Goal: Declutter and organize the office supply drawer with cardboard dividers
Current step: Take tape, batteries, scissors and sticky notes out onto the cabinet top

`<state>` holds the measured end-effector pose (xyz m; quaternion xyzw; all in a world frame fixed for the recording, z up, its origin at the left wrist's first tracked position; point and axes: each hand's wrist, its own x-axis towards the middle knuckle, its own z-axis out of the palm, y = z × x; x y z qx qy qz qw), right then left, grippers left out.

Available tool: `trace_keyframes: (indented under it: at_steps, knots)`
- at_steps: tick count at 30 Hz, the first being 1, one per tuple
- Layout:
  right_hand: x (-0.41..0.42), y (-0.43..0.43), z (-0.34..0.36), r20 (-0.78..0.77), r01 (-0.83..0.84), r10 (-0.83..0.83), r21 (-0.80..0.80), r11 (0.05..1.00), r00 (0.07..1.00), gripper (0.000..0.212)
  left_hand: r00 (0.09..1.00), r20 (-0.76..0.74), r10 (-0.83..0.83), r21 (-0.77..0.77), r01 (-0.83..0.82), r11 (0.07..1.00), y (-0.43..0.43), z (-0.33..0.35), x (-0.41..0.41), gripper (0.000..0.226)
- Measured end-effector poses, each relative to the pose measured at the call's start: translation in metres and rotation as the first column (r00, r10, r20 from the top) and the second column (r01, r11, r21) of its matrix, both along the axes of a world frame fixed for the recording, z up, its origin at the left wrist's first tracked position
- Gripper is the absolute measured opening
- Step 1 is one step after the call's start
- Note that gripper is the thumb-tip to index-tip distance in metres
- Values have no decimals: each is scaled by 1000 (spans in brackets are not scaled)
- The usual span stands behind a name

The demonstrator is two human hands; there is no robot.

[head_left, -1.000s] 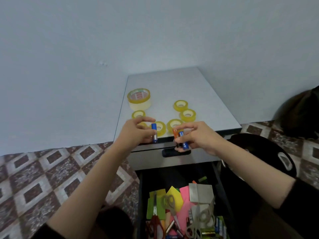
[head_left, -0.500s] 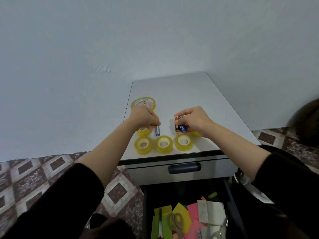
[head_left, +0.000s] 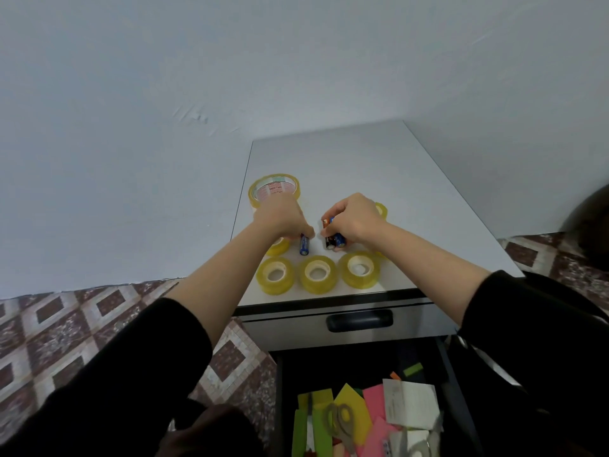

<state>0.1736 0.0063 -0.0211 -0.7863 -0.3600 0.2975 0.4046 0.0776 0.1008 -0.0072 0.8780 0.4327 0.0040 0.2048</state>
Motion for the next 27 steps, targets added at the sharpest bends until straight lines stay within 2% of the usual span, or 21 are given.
trace_keyframes:
  at_steps: [4,7,10,12,17,22,27]
  knots:
    - [-1,3,-2,24,-23,23,-23,999,999,21,999,33,14,63,-16,998,3,2,-5,21]
    - [-2,7,-1,63,-34,38,-55,998,997,21,964,241,113,90,-138,986,2,2,-18,10]
    - [-5,13,-1,104,-50,58,-76,996,993,21,806,550,221,37,-287,957,-2,-11,-39,18]
    - [-9,17,0,116,-67,76,-80,994,990,21,719,653,239,-26,-295,955,-6,-27,-52,28]
    - [-19,30,4,109,-92,108,-136,986,988,23,641,692,332,-204,-267,942,-14,-49,-71,41]
    - [-28,34,7,77,-151,168,-189,970,983,27,653,693,307,-189,-247,950,-17,-50,-73,40]
    - [-30,32,8,1,-155,159,-218,964,987,24,659,695,288,-159,-249,955,-18,-52,-73,39]
